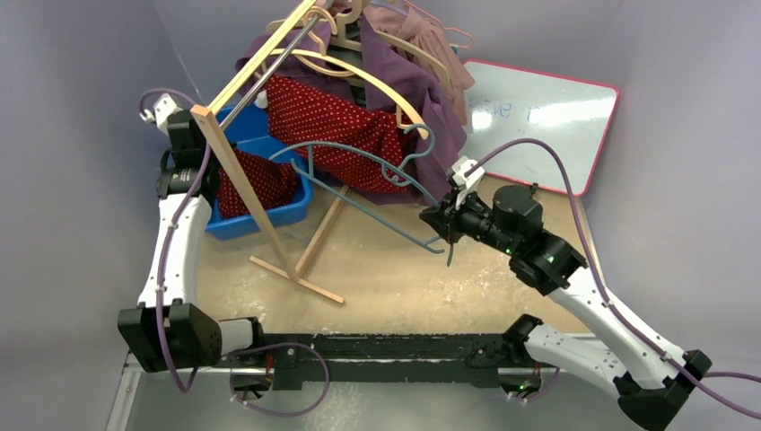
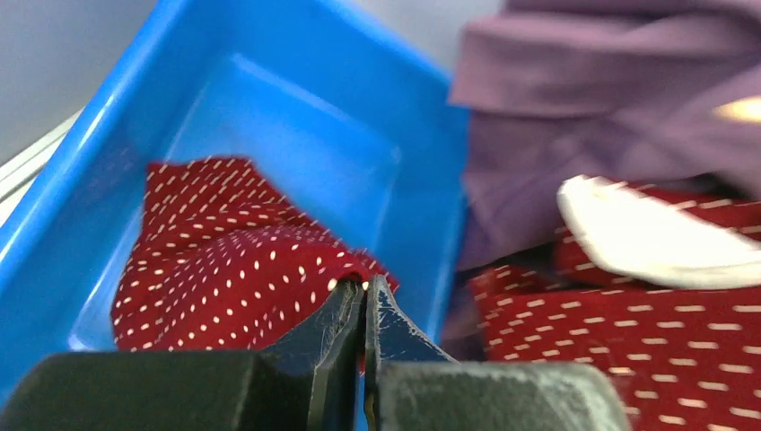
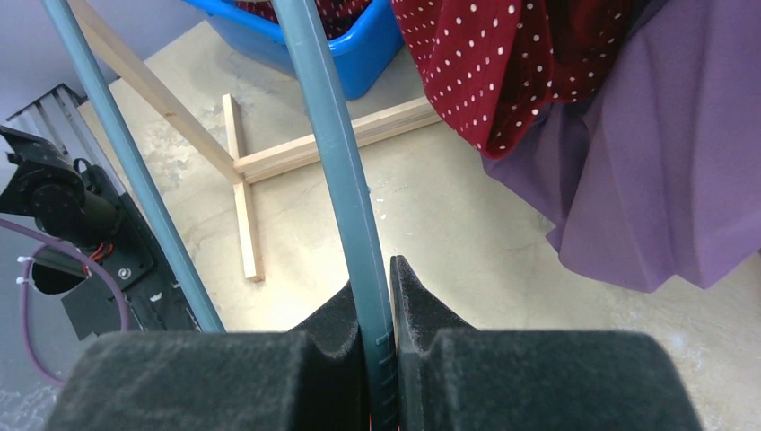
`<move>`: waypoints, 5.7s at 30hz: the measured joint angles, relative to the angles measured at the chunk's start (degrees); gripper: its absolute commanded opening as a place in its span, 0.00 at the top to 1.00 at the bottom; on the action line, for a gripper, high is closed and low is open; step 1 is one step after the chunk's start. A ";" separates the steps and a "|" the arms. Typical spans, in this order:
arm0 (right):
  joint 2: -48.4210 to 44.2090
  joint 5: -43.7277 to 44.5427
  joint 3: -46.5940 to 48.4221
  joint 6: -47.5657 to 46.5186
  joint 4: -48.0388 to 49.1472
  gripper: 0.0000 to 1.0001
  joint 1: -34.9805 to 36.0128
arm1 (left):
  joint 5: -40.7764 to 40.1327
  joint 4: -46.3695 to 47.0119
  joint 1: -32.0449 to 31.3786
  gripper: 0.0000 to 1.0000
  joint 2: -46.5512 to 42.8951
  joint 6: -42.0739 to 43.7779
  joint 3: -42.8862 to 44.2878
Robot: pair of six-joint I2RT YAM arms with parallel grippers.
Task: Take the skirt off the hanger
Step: Place the skirt in the bin, then place the hanger at the clothesline, then pick up the hanger from the clothesline.
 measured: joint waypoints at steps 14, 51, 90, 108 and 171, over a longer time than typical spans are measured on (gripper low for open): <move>-1.53 1.18 2.82 -0.46 -1.49 1.00 0.00 | -4.92 -3.06 0.24 0.42 -1.16 4.98 -7.65; 33.33 17.42 40.22 -2.32 -4.63 1.00 7.93 | 0.57 0.85 0.26 0.06 -18.99 10.47 -20.65; 53.22 17.25 61.31 -5.31 -3.32 0.65 11.06 | 4.66 1.92 0.28 0.07 -18.71 10.10 -20.65; 28.63 13.14 40.89 -0.39 -8.11 0.21 11.06 | 5.49 2.40 0.26 0.07 -17.09 9.99 -21.33; 45.97 -4.09 58.75 -10.73 -5.38 0.42 -5.62 | 7.78 3.34 0.26 0.06 -15.93 9.77 -22.56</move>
